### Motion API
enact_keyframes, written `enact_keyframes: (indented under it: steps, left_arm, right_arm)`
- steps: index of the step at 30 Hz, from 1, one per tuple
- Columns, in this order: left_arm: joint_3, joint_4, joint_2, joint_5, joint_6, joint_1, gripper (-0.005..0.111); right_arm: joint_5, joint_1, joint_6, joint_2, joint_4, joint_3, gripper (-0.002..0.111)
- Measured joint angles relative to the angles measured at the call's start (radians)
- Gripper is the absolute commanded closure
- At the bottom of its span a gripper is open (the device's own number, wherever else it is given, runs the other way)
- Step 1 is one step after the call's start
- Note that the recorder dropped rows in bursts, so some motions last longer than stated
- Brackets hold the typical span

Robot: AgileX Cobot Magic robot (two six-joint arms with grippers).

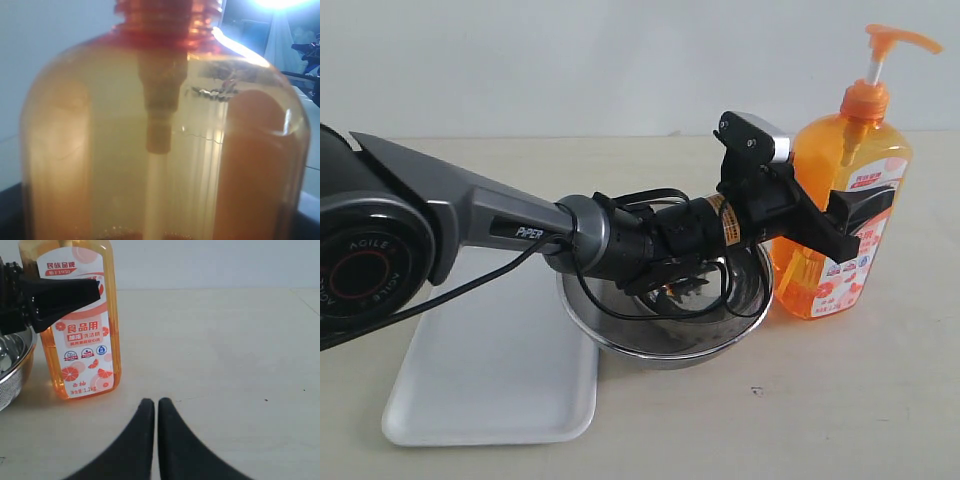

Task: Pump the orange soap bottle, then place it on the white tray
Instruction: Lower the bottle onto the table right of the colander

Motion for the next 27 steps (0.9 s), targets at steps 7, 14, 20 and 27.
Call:
enact_keyframes:
  steps: [7,14,20,27]
  left_arm:
    - [0.0,0.0,0.0,0.0,0.0,0.0,0.04]
    - [0.0,0.0,0.0,0.0,0.0,0.0,0.04]
    - [0.0,0.0,0.0,0.0,0.0,0.0,0.034]
    - [-0.011,-0.014,-0.017,-0.067,-0.004,-0.002,0.027]
  right_arm:
    - [0.0,0.0,0.0,0.0,0.0,0.0,0.108]
    - [0.0,0.0,0.0,0.0,0.0,0.0,0.108]
    - [0.0,0.0,0.0,0.0,0.0,0.0,0.108]
    - [0.0,0.0,0.0,0.0,0.0,0.0,0.108]
